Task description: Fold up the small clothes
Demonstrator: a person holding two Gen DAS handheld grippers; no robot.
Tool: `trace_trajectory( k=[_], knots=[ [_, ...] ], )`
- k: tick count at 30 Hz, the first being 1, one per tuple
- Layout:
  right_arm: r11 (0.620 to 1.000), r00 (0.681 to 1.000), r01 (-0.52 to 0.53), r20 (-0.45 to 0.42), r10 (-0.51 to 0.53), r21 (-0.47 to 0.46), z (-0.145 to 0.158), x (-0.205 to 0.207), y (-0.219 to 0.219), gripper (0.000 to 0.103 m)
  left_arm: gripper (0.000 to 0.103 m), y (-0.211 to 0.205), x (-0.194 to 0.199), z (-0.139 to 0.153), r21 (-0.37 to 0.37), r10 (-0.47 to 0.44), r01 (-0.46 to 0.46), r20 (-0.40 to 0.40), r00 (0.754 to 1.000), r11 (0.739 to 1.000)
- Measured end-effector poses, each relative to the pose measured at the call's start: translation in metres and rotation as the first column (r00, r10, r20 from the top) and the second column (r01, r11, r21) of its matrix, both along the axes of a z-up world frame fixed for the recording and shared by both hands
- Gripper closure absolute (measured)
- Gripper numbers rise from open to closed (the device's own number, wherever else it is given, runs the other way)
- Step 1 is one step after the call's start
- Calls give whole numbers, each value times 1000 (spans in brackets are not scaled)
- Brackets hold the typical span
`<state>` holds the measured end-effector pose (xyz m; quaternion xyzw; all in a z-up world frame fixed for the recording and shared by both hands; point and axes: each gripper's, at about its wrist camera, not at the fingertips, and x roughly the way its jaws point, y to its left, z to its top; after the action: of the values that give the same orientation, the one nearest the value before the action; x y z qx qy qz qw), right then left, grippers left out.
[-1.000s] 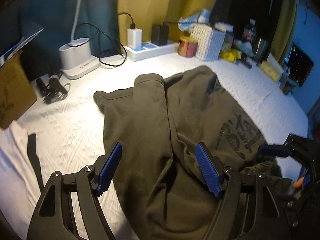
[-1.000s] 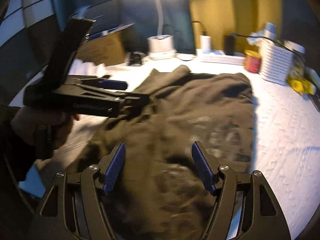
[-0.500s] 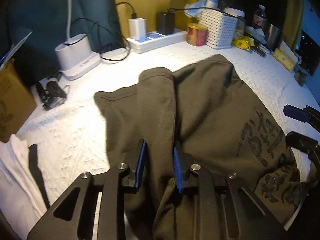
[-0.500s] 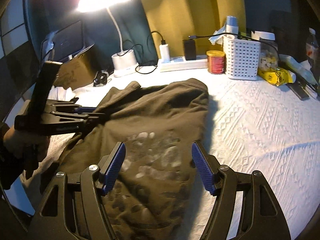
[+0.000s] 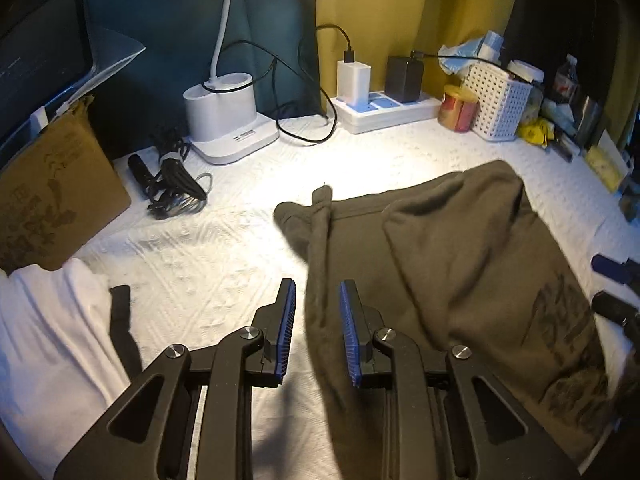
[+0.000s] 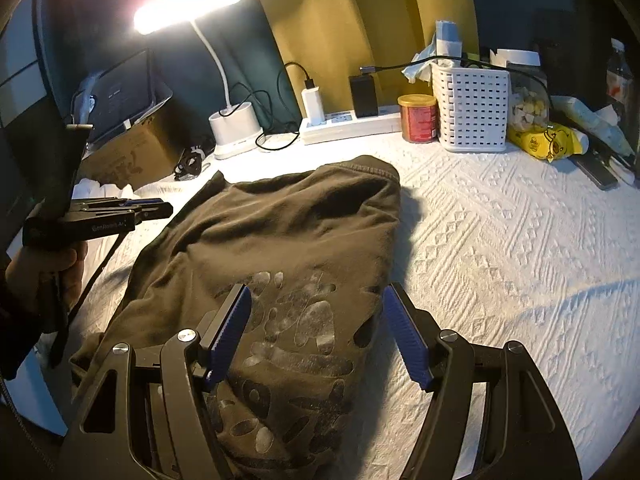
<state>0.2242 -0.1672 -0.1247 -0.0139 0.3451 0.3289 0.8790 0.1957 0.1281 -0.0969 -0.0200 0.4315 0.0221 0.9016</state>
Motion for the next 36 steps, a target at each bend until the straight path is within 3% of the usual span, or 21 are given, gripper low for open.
trace_trajectory(
  k=[2,5,16,17,19,21,23,26,27,28,29,30,32,36],
  knots=[
    [1000,1000,8,3,-8,2,1,1,-2,31,78,-5,5,0,-19,-10,10,-7,1000,1000],
    [1000,1000,20,4,-20,5,2,4,-6,31,38,-10,8,0,-27,-12,12,7,1000,1000],
    [997,997,75,1,-75,17,2,40,-22,31,38,-23,27,-14,30,-76,78,-45,996,997],
    [997,997,77,-1,-77,15,2,46,-23,31,39,-23,29,-15,30,-85,86,-45,995,996],
    [997,997,82,-8,-82,17,0,56,-22,31,55,-24,31,-18,17,-101,102,-52,994,995],
    [996,996,83,-28,-82,23,-2,69,-20,31,83,-24,34,-22,-5,-115,115,-68,991,993],
    [998,997,67,-50,-67,13,-7,79,-15,31,89,-30,34,-21,6,-139,140,-63,988,990],
    [999,994,48,-100,-48,-2,-21,97,-3,39,92,-30,35,-17,7,-131,132,-52,990,991],
    [1000,993,29,-117,-29,-3,-24,100,1,57,92,-27,35,-16,-12,-122,121,-45,992,993],
    [1000,989,10,-145,-11,-9,-28,104,5,70,92,-25,36,-15,-21,-113,112,-42,993,993],
    [1000,989,0,-146,-2,-15,-29,105,8,77,92,-24,35,-14,-21,-106,105,-37,994,994],
    [1000,989,-29,-143,28,-7,-28,106,12,93,92,-24,35,-14,-19,-105,105,-36,994,994],
    [998,988,-62,-145,58,-23,-29,107,21,95,92,-24,35,-15,-20,-100,99,-43,994,995],
    [998,997,-53,-58,51,-35,-15,104,24,97,92,-20,35,-13,-31,-76,75,-33,997,997]
  ],
)
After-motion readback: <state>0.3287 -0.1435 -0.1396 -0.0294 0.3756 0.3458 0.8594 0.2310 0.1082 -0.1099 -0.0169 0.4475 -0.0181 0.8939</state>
